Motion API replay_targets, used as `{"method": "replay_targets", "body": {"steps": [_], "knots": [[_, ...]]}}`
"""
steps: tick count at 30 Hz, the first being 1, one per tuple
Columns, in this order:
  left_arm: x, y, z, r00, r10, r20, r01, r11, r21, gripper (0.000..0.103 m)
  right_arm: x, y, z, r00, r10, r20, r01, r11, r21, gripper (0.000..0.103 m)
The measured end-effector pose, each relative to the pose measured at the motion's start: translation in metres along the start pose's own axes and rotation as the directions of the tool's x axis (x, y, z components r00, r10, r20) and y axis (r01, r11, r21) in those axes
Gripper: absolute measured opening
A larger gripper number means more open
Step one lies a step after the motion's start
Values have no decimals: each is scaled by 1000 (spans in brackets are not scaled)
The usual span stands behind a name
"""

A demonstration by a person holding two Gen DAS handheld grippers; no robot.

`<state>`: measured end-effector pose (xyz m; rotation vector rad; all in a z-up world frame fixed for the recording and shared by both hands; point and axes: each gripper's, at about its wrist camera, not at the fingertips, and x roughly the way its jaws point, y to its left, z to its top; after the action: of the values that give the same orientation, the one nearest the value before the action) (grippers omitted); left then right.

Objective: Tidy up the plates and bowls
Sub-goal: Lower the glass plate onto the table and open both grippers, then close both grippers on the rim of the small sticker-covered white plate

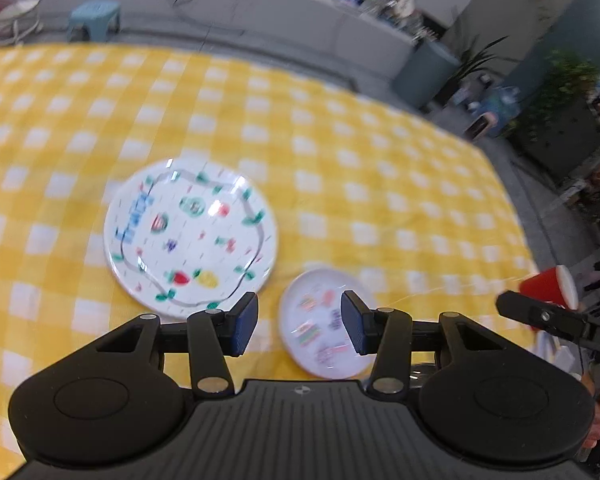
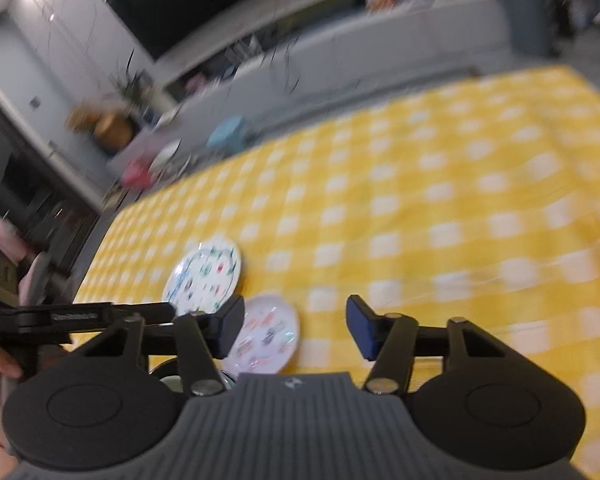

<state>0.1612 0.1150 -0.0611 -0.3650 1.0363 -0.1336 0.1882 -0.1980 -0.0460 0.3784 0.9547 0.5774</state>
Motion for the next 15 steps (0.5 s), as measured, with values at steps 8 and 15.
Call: {"method": "replay_targets", "body": {"steps": [8, 15], "knots": [[32, 7, -9, 996, -7, -92, 9, 1000, 16, 46, 73, -14, 1, 980, 106, -168, -103, 994, 22, 48], [51, 9, -8, 994, -31, -102, 31, 1000, 0, 33, 93, -25, -6, 971, 146, -190, -135, 988, 68, 48]]}}
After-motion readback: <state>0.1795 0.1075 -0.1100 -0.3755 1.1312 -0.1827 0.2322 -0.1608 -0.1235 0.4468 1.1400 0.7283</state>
